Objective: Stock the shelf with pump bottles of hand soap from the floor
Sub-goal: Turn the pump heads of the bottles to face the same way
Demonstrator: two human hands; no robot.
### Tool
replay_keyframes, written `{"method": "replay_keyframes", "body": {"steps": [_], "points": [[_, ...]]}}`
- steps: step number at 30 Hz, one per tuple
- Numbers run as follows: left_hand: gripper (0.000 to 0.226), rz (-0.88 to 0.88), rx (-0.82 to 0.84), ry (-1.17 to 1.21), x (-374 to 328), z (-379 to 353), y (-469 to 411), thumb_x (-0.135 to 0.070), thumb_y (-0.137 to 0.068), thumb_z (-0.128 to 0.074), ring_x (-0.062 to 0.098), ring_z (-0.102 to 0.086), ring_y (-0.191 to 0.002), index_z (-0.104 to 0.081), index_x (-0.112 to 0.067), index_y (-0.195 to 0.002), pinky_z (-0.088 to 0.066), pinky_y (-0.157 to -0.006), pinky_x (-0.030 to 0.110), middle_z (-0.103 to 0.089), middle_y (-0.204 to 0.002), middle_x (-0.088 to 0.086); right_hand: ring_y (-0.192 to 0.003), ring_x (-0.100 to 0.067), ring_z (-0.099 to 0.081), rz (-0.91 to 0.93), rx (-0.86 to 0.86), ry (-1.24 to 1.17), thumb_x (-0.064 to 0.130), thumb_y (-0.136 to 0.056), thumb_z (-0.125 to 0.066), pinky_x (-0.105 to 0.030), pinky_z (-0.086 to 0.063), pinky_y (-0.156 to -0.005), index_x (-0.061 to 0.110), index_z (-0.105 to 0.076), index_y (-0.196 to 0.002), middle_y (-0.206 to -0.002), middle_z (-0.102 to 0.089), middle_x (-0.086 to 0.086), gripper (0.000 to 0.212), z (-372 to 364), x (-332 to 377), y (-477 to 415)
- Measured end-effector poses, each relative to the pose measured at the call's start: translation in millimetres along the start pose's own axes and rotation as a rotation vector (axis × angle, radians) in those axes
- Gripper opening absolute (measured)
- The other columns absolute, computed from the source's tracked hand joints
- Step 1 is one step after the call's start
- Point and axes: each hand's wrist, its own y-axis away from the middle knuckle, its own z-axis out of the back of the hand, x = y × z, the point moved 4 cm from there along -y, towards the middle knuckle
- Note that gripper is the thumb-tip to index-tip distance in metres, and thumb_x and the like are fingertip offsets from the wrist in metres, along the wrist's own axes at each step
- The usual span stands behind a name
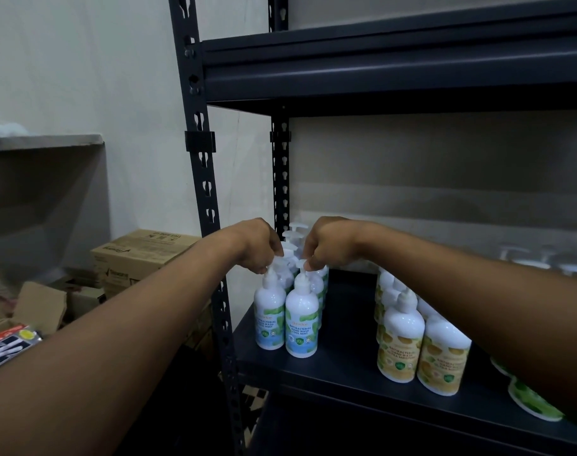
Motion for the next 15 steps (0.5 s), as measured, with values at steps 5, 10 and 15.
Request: {"method": "replay_keyframes", "body": {"steps": [5,10,15], "points": [[0.040,0.004,0.008,0.016,0,0,0,0.001,-0.086,-0.065,0.022,-0.066,-0.107,-0.071,-0.019,-0.120,-0.056,-0.093,0.032,-0.070,-0.116,0.004,-0.105,-0.023,-0.063,-0.020,-0.012,-0.017,0.029,-0.093,-0.069,-0.033,-0.051,-0.092,0.013,-0.074,-0.117,-0.118,-0.069,-0.003,0.029,-2,-1,1],[0.041,0.012,-0.041,0.061,4,-3,0,0.001,-0.085,-0.061,0.019,-0.064,-0.098,-0.069,-0.015,-0.122,-0.054,-0.085,0.027,-0.070,-0.117,0.004,-0.101,-0.020,-0.063,-0.037,-0.048,-0.135,0.037,-0.092,-0.070,-0.028,-0.048,-0.086,0.015,-0.076,-0.111,-0.110,-0.069,0.002,0.030,6,-7,8],[0.047,0.033,-0.122,0.164,6,11,16,-0.001,-0.092,-0.051,0.029,-0.060,-0.119,-0.055,-0.006,-0.139,-0.052,-0.098,0.033,-0.059,-0.139,0.011,-0.094,-0.024,-0.070,-0.114,-0.229,-0.320,0.039,-0.093,-0.067,-0.034,-0.057,-0.087,0.015,-0.076,-0.107,-0.107,-0.073,-0.003,0.029,39,-30,42]]}}
